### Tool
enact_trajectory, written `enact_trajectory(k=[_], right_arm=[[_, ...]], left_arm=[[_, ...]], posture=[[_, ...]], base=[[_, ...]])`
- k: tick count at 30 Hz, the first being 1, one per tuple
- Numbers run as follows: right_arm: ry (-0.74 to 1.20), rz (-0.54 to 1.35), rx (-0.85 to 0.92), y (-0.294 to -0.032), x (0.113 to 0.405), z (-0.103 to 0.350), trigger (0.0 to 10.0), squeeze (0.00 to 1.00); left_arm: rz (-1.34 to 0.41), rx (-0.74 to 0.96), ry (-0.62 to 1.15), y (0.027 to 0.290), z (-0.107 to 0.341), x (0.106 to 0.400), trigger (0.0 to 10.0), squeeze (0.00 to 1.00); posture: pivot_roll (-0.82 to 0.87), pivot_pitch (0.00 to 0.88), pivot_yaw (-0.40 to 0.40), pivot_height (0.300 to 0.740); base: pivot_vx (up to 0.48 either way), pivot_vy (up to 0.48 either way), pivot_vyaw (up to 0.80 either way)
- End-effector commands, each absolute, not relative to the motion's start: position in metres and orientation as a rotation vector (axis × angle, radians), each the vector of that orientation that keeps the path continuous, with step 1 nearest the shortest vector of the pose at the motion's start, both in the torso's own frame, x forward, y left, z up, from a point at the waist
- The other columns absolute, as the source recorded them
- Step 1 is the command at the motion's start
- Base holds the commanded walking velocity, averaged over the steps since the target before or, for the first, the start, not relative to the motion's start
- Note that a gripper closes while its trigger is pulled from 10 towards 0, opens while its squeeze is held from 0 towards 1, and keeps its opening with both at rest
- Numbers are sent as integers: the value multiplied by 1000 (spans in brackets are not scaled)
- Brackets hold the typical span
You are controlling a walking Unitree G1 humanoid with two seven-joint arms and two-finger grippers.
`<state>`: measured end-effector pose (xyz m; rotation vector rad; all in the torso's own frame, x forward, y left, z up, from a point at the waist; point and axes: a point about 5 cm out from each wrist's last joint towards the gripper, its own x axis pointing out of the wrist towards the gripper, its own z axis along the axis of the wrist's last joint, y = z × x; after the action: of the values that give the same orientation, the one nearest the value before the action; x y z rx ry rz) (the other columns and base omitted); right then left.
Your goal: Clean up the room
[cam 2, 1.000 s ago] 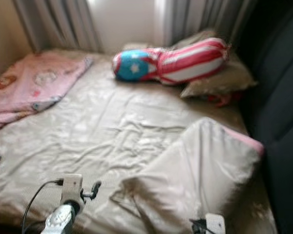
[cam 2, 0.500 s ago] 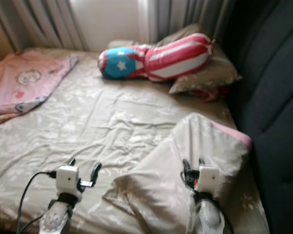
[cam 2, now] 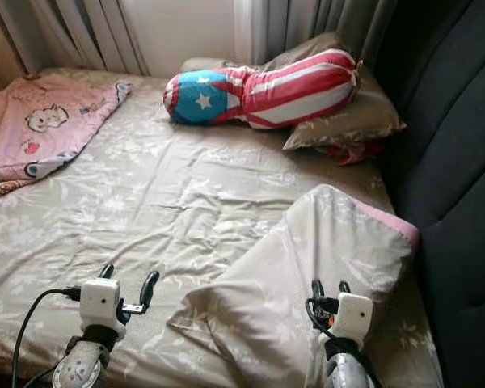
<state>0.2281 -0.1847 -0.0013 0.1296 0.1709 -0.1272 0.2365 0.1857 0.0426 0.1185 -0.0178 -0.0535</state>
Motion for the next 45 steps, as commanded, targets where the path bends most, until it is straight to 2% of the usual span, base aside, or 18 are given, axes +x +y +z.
enact_trajectory(k=[1, 7, 19, 23, 38, 45], right_arm=[[180, -134, 127, -184, 228, -1, 10000, 0], [178, -152, 123, -185, 229, 0, 10000, 0], [214, -146, 128, -181, 232, -1, 10000, 0], [231, -143, 122, -180, 232, -3, 10000, 0], [267, -143, 133, -178, 234, -7, 10000, 0], [291, -143, 129, -179, 238, -11, 10000, 0]], left_arm=[[-53, 127, -5, 186, 42, 235, 10000, 0], [-68, 124, 7, 179, 42, 236, 10000, 0], [-81, 121, 25, 175, 41, 236, 10000, 0], [-82, 122, 31, 175, 41, 237, 10000, 0], [-95, 116, 40, 173, 40, 236, 10000, 0], [-96, 120, 46, 174, 39, 236, 10000, 0]], posture=[[-79, 89, -47, 721], [-83, 82, -44, 681], [-81, 51, -46, 681], [-80, 47, -46, 658], [-73, 56, -47, 658], [-70, 68, -49, 658]], base=[[0, 0, 0], [0, 0, 0], [0, 0, 0], [0, 0, 0], [0, 0, 0], [0, 0, -604]])
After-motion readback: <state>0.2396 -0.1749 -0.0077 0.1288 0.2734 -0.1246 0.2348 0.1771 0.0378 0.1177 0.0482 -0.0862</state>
